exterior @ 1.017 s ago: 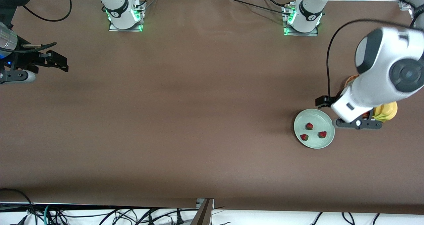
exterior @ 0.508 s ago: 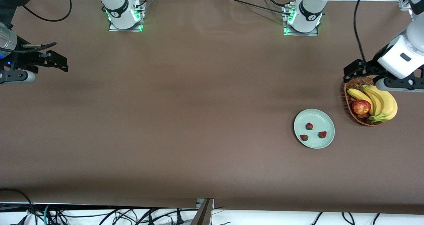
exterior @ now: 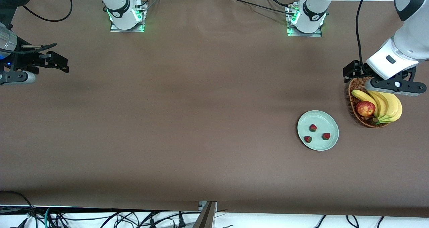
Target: Collect all strawberries into plate
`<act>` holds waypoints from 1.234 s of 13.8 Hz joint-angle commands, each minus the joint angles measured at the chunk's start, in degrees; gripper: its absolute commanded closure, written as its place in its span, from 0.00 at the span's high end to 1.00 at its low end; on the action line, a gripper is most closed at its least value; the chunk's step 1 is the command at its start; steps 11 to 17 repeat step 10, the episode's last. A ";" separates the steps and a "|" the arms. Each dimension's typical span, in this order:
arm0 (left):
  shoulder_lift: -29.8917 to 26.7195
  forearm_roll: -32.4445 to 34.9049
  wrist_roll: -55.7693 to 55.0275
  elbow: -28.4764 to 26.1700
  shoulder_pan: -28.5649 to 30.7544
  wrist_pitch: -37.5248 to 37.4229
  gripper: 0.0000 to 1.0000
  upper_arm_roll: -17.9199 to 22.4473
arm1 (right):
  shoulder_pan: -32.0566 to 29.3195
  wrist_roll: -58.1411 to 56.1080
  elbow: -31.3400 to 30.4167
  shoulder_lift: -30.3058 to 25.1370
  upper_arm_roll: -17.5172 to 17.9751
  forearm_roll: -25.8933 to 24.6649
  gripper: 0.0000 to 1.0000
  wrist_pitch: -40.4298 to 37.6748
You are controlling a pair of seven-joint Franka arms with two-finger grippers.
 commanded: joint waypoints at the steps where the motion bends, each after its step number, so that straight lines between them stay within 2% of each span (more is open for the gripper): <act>1: -4.29 -4.51 1.04 -1.83 3.96 -0.21 1.00 -0.41 | -0.69 0.73 0.51 0.06 0.44 0.80 1.00 0.09; 3: -5.01 -0.59 1.13 -1.40 1.69 -1.97 1.00 -0.32 | -0.69 0.81 0.51 0.06 0.44 0.80 1.00 0.09; 17: -3.61 -0.74 1.13 -0.52 0.89 -3.28 1.00 -0.67 | -0.69 0.81 0.51 0.06 0.44 0.89 1.00 0.09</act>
